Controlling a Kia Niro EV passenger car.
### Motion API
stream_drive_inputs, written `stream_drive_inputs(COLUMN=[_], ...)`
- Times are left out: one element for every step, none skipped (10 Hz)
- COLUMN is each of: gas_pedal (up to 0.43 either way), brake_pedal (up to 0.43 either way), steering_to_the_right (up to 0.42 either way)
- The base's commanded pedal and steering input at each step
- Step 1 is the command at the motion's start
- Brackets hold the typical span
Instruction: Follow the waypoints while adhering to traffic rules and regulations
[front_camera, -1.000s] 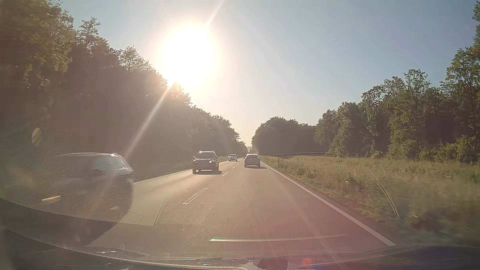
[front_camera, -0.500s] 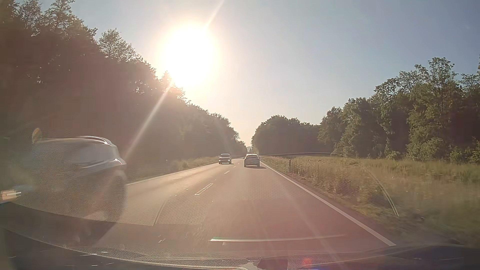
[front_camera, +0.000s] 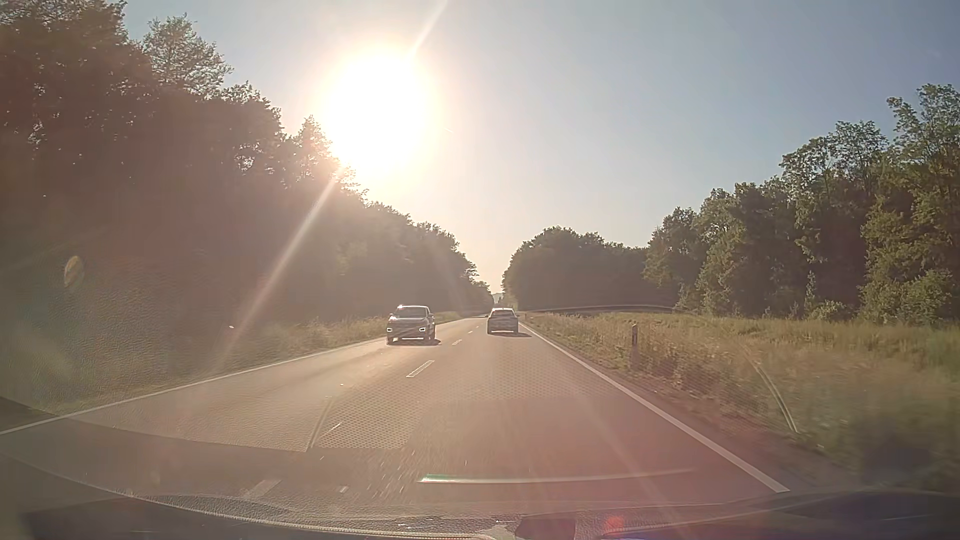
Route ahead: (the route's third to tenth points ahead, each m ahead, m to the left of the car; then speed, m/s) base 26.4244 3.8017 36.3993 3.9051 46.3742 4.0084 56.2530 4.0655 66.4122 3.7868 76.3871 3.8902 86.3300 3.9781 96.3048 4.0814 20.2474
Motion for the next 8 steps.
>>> stream_drive_inputs(gas_pedal=[0.209,0.209,0.209,0.209,0.209,0.209,0.209,0.209], brake_pedal=[0.000,0.000,0.000,0.000,0.000,0.000,0.000,0.000], steering_to_the_right=[0.002,0.002,0.002,0.002,0.002,0.002,0.002,0.002])
